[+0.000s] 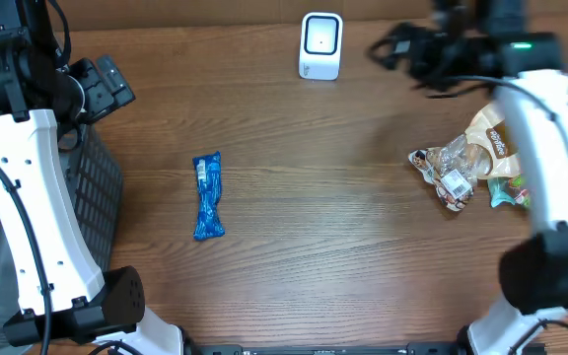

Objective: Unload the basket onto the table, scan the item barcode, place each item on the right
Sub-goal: 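Reach the right gripper to the blue bar and grasp it, then lift the blue bar and reorient it in the right gripper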

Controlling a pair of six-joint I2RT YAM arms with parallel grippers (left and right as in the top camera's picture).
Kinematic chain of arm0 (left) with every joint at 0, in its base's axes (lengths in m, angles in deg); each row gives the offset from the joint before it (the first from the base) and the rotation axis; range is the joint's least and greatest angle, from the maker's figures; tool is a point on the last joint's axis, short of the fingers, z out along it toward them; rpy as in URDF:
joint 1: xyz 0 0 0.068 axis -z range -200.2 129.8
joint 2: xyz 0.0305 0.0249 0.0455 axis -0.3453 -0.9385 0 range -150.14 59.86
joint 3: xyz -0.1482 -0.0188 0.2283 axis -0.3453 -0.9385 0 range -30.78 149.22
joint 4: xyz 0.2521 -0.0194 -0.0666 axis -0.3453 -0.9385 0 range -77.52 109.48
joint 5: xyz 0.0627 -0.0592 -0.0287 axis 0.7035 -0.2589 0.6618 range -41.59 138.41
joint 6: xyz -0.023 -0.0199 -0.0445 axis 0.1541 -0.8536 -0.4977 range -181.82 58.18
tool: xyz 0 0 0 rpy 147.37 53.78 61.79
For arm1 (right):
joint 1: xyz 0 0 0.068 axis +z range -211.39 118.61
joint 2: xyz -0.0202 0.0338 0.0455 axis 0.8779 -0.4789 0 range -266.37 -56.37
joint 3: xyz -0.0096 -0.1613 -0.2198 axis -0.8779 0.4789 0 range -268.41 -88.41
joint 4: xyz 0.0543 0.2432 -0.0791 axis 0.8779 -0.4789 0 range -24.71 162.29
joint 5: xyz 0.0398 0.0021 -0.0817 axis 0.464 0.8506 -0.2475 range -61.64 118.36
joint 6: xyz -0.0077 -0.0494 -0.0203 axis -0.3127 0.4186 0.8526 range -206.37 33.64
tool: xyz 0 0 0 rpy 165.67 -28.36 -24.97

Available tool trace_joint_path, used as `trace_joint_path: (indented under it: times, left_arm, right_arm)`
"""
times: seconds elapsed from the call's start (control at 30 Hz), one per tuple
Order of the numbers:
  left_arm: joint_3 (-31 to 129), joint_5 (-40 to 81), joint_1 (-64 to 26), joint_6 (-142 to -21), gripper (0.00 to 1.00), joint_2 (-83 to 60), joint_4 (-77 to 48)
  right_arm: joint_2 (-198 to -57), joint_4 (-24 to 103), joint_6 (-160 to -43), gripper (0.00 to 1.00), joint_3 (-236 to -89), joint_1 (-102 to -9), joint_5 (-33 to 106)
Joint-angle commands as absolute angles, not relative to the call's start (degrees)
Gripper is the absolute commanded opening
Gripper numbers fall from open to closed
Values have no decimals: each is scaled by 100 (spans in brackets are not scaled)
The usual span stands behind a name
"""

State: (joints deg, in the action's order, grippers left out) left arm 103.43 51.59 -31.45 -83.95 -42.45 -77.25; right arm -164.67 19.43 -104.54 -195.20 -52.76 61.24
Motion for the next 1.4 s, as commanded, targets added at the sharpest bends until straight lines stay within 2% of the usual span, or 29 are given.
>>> trace_joint_path:
  times: [0.0,0.1,0.3,0.43,0.6,0.7,0.9,0.97,1.2,1.3,1.37]
  left_arm:
    - [10337,5156,-3143,-8369,100,-4290,-7731]
    - [10337,5156,-3143,-8367,100,-4290,-7731]
    - [10337,5156,-3143,-8369,99,-4290,-7731]
    - [10337,5156,-3143,-8367,100,-4290,-7731]
    - [10337,5156,-3143,-8367,100,-4290,-7731]
    - [10337,5156,-3143,-8369,100,-4290,-7731]
    - [10337,5156,-3095,-8369,100,-4290,-7731]
    - [10337,5159,-3112,-8367,100,-4290,-7731]
    - [10337,5156,-3101,-8369,100,-4290,-7731]
    - [10337,5156,-3101,-8367,100,-4290,-7731]
    - [10337,5156,-3101,-8369,100,-4290,-7731]
  right_arm:
    - [-17044,2518,-10871,100,-19454,-4420,6203]
    - [-17693,3215,-10917,100,-19454,-3650,6194]
    - [-18455,3984,-10917,91,-19454,-2627,6174]
    - [-18772,4054,-10917,86,-19454,-1963,5121]
    - [-19059,3938,-10954,75,-19454,-1266,4395]
    - [-19096,3481,-11722,72,-19454,-1121,4317]
    - [-19098,2539,-12093,40,-19454,-1323,4319]
    - [-19087,2384,-12089,35,-19467,-1559,4384]
    - [-19074,741,-11448,39,-19847,-2776,4515]
    - [-19072,13,-10885,47,-19856,-3252,4789]
    - [-19065,-145,-10568,59,-19865,-3366,5204]
